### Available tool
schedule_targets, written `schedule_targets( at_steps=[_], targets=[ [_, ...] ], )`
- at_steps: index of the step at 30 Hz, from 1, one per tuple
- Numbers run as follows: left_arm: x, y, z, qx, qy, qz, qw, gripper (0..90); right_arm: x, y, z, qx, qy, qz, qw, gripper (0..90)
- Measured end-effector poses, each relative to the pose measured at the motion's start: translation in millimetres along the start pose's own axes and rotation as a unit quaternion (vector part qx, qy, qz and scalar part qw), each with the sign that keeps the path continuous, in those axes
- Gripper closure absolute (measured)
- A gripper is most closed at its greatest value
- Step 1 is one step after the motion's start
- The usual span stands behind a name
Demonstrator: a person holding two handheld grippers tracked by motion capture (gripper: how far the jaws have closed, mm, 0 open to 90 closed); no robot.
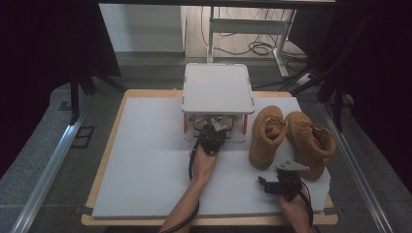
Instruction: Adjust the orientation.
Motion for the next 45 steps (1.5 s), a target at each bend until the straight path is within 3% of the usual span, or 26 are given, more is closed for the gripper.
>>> schedule_targets(
  at_steps=[18, 34, 45],
  targets=[
    [-4.0, 5.0, -21.8, -0.018, -0.005, 0.017, 0.9997, 71.1, 0.0, 0.0, 0.0, 0.0, 0.0, 0.0, 1.0, 14.8],
    [-8.6, 3.3, -55.2, -0.022, -0.025, 0.046, 0.9984, 40.2, 0.0, -0.1, 0.0, 0.0, 0.0, 0.0, 1.0, 14.8],
    [-21.3, -8.0, -79.8, -0.043, -0.043, 0.045, 0.9971, 23.9, 0.0, -0.4, -0.2, 0.0, -0.001, 0.001, 1.0, 14.8]
  ],
)
Point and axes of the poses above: each handheld gripper's, and its own axes: z roughly forward along the jaws, x roughly out of its top, y roughly to its right, the point moved 1 cm from there along z, roughly forward along the jaws, and after that the axes turned 5 degrees about -z, right-handed, at the moved point
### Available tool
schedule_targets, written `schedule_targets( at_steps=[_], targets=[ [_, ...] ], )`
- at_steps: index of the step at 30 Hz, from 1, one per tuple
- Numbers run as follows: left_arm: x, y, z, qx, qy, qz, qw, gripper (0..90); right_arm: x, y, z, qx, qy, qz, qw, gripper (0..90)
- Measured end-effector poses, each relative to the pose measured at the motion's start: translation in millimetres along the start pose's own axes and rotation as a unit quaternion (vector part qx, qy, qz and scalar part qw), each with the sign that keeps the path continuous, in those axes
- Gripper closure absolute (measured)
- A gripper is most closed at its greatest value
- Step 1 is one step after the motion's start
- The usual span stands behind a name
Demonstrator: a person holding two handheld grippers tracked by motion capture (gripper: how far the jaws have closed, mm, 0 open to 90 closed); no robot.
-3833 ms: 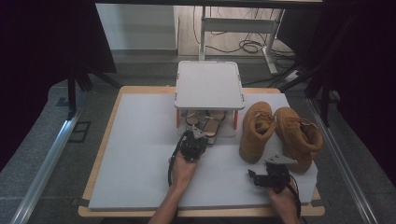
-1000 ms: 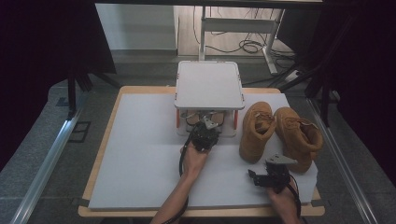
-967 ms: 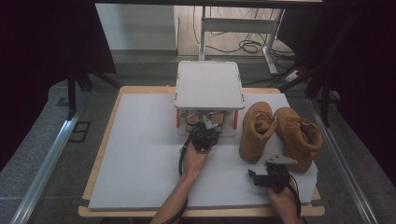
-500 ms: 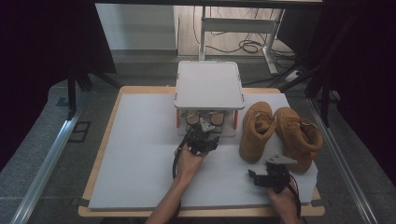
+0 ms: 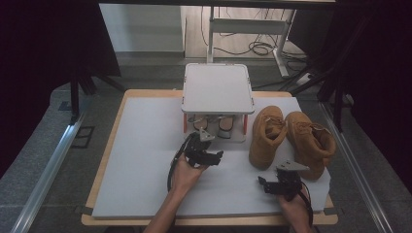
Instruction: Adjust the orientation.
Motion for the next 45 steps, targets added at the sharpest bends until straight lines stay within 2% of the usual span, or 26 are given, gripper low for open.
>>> schedule_targets(
  at_steps=[3, 4, 11, 18, 26, 35, 45],
  targets=[
    [-6.1, -3.1, -8.7, -0.006, 0.001, -0.005, 1.0, 22.4, 0.0, 0.0, 0.0, 0.0, 0.0, 0.0, 1.0, 14.8],
    [-8.9, -4.8, -12.4, -0.011, -0.002, 0.0, 0.9999, 21.7, 0.0, -0.1, 0.0, -0.001, 0.0, 0.0, 1.0, 14.8],
    [-24.8, -11.0, -31.0, -0.008, -0.002, 0.007, 0.9999, 16.5, 0.0, 0.0, 0.0, -0.001, 0.0, -0.001, 1.0, 14.7],
    [-41.4, -17.5, -43.4, -0.015, 0.003, 0.003, 0.9999, 13.3, 0.1, -0.1, 0.1, -0.001, 0.0, -0.001, 1.0, 14.7],
    [-63.1, -26.0, -54.0, -0.017, -0.006, 0.001, 0.9998, 12.6, 0.1, 0.2, 0.1, -0.002, 0.0, -0.001, 1.0, 14.7],
    [-88.9, -36.2, -62.5, 0.006, -0.014, -0.005, 0.9999, 12.2, 0.5, 0.4, 0.3, -0.001, -0.002, 0.0, 1.0, 14.6],
    [-110.2, -40.4, -54.3, 0.032, -0.041, 0.002, 0.9987, 12.3, 1.3, 0.1, 0.7, -0.003, -0.005, 0.004, 1.0, 14.1]
  ],
)
Point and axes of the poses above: each handheld gripper's, and its own axes: z roughly forward along the jaws, x roughly out of its top, y roughly to its right, the point moved 1 cm from there along z, roughly forward along the jaws, and after that the axes turned 5 degrees about -z, right-handed, at the moved point
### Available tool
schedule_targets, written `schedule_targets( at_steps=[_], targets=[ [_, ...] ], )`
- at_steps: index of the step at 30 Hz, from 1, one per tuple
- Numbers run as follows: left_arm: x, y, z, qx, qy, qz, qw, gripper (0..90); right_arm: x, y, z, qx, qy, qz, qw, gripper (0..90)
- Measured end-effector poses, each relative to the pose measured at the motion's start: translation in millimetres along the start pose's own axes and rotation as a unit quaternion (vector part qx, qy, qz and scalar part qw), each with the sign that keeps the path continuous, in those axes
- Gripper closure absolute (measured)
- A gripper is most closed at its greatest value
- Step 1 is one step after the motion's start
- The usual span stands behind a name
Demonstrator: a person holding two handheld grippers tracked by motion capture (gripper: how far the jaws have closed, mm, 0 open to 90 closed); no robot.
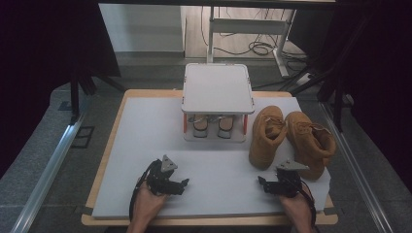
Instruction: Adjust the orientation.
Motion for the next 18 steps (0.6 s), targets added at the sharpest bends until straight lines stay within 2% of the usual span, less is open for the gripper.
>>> schedule_targets(
  at_steps=[3, 5, 13, 15, 18],
  targets=[
    [-4.7, -0.3, 5.4, 0.001, -0.005, -0.003, 1.0, 12.3, 0.0, -0.2, 0.1, -0.001, 0.0, 0.001, 1.0, 14.0],
    [-7.2, -1.9, 6.4, -0.006, 0.007, -0.015, 0.9998, 12.0, 0.0, -0.1, 0.1, -0.001, 0.0, 0.001, 1.0, 14.0],
    [-7.9, -1.7, 6.6, -0.003, 0.011, -0.017, 0.9998, 13.0, 0.3, 0.0, 0.1, 0.002, -0.001, 0.001, 1.0, 14.0],
    [-8.0, -1.8, 6.5, -0.003, 0.011, -0.017, 0.9998, 13.1, 0.7, 0.3, -0.7, -0.001, -0.002, 0.002, 1.0, 16.7],
    [-8.0, -1.8, 6.5, -0.002, 0.011, -0.016, 0.9998, 13.2, 0.6, 2.0, -5.4, -0.003, -0.002, 0.005, 1.0, 29.0]
  ],
)
Point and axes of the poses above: each handheld gripper's, and its own axes: z roughly forward along the jaws, x roughly out of its top, y roughly to its right, the point moved 1 cm from there along z, roughly forward along the jaws, and after that the axes turned 5 degrees about -z, right-handed, at the moved point
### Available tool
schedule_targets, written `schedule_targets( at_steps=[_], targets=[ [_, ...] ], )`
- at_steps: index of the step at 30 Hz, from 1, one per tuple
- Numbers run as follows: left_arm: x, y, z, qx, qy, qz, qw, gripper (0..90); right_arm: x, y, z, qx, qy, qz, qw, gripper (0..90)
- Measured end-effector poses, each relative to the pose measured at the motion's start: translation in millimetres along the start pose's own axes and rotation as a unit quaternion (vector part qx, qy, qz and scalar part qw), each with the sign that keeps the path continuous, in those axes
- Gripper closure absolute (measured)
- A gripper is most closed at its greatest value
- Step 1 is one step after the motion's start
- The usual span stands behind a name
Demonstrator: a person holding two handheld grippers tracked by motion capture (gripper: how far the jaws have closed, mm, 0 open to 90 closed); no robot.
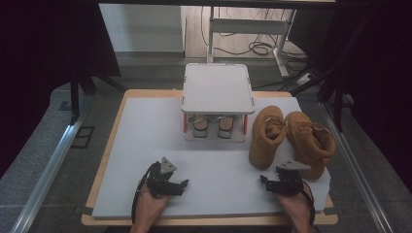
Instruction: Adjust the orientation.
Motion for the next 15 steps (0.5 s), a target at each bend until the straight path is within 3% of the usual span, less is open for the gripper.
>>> schedule_targets(
  at_steps=[5, 8, 15],
  targets=[
    [0.0, -0.2, -0.2, 0.0, -0.002, 0.003, 1.0, 13.2, 0.8, 0.7, -13.2, 0.014, 0.021, 0.008, 0.9996, 42.8],
    [-0.1, -0.2, -0.3, 0.001, -0.002, 0.003, 1.0, 13.2, 4.4, -3.5, -19.3, 0.028, 0.033, -0.001, 0.9991, 53.1],
    [-0.2, -0.1, -0.4, 0.001, -0.002, 0.004, 1.0, 13.2, 17.2, -10.5, -13.3, 0.085, 0.054, -0.007, 0.9949, 75.2]
  ],
)
Point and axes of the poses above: each handheld gripper's, and its own axes: z roughly forward along the jaws, x roughly out of its top, y roughly to its right, the point moved 1 cm from there along z, roughly forward along the jaws, and after that the axes turned 5 degrees about -z, right-handed, at the moved point
